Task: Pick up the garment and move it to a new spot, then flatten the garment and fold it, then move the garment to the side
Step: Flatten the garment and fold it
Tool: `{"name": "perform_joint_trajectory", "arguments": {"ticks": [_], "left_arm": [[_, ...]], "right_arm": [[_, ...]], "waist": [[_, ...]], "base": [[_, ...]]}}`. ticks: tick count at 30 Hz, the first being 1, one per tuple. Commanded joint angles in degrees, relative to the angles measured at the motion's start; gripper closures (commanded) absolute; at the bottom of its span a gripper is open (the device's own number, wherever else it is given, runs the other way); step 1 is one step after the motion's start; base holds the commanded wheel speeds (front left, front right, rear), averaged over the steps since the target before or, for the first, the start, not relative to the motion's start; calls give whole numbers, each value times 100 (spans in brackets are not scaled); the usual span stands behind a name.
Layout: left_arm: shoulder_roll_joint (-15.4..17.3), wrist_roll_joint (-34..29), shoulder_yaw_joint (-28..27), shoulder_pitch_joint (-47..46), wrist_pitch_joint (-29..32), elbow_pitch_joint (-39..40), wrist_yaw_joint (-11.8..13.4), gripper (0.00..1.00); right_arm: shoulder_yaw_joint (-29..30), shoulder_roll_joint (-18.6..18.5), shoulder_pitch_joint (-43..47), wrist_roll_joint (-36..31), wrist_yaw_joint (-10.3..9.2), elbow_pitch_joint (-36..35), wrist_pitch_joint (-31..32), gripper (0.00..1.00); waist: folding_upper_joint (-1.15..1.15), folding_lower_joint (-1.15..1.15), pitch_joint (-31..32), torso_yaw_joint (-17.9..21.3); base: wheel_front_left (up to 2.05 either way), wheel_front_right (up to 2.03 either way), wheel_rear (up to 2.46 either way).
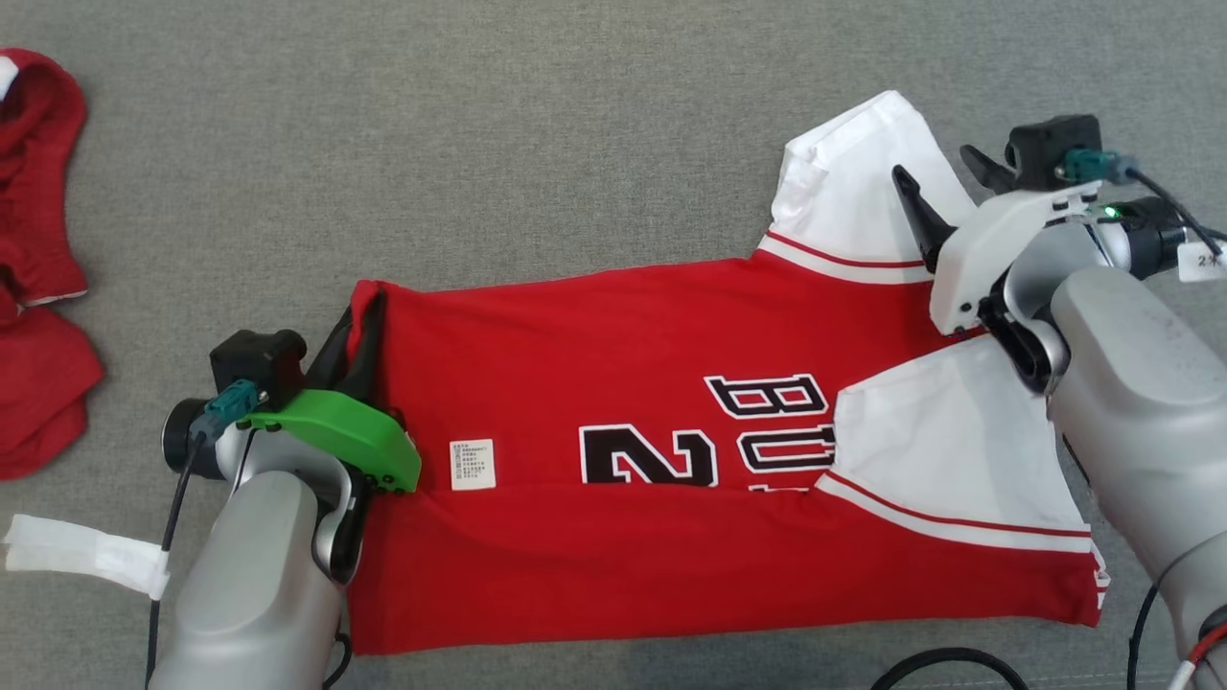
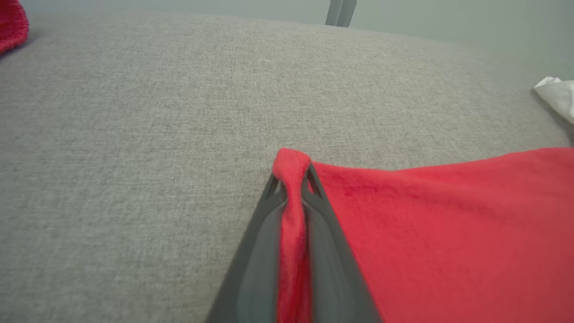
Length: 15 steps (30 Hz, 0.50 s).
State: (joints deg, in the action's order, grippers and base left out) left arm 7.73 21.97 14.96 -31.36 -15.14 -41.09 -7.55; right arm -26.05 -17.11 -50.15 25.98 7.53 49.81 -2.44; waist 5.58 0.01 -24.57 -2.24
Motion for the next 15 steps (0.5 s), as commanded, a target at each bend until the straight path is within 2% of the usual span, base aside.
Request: {"name": "perform_joint_trajectory", "arguments": {"ticks": [1,6,14,15], "left_arm": [[-20,4,55,-99,2,35,8,100],[-63,61,321,-261,2,102,8,100],[-114,143,541,-411,2,188,9,100],[-113,149,552,-420,2,196,9,100]], "right_arm": [[-80,-84,-186,191,-9,132,237,0],[-574,-332,-764,776,-9,407,1052,0],[-877,-439,-1257,1033,-9,925,1547,0],[-939,-423,-1278,1046,-9,956,1603,4]], "waist": [[1,-1,-105,-138],[1,-1,-244,-393],[1,-1,-444,-621],[1,-1,-456,-628]], "base": [[0,0,0],[0,0,0],[0,0,0],[0,0,0]]}}
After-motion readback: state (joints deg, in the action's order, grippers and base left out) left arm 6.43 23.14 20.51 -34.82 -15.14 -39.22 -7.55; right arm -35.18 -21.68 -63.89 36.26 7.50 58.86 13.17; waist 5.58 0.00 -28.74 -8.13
